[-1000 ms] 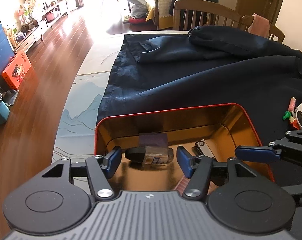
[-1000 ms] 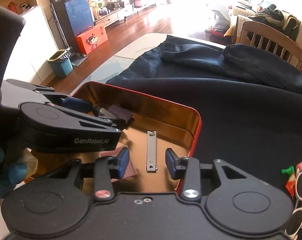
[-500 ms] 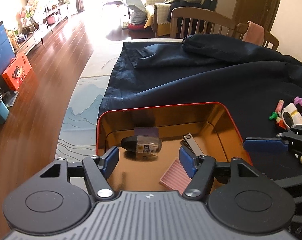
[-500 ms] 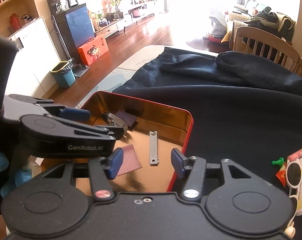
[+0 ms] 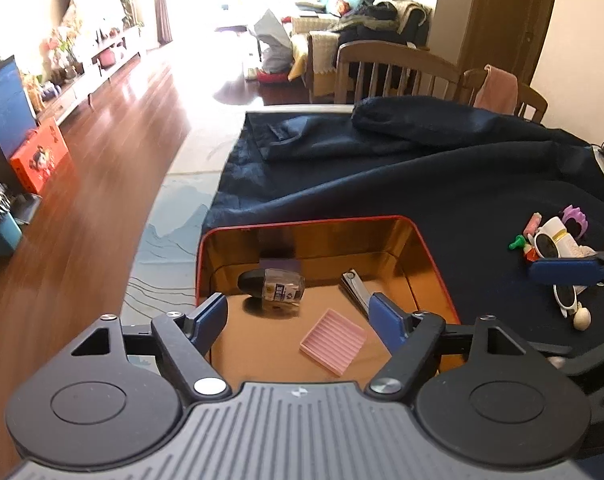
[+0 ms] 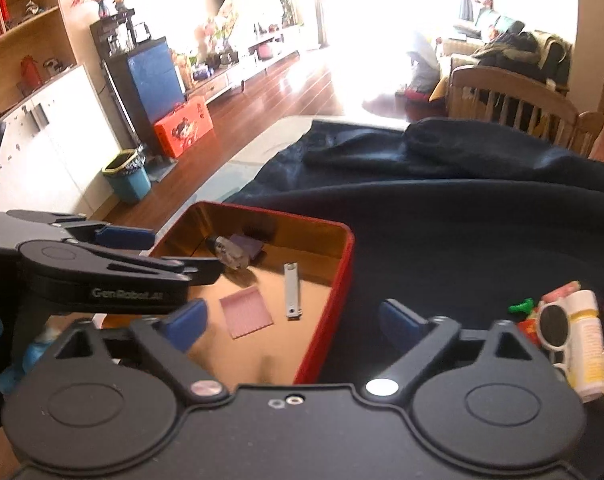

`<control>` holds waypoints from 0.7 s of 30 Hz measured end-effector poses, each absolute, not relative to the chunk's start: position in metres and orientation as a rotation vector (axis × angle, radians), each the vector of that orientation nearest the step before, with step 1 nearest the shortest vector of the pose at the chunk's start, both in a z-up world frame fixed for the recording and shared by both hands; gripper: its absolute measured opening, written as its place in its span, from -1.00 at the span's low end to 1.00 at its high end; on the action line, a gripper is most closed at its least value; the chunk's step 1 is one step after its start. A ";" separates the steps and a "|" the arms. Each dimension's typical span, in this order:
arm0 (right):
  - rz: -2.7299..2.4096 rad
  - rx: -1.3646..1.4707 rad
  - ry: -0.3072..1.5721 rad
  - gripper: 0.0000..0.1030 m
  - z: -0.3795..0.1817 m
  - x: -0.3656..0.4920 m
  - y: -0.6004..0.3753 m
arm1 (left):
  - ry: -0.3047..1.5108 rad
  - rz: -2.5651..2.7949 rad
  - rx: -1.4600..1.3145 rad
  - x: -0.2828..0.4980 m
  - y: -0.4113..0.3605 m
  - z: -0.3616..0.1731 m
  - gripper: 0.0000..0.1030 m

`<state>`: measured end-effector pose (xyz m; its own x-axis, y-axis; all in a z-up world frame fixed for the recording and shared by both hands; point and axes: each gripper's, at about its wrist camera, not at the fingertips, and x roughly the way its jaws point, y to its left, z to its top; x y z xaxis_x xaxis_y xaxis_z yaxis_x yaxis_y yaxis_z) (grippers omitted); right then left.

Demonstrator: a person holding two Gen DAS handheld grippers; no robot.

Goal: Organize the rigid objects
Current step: 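Move both tools back to the items and approach the round mirror compact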

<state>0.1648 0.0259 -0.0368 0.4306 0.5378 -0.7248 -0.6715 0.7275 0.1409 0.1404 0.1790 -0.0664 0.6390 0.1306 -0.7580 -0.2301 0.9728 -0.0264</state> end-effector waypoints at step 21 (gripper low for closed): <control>0.648 -0.117 0.760 0.99 -0.015 0.170 -0.118 | 0.763 0.105 -0.116 0.138 0.076 -0.036 0.58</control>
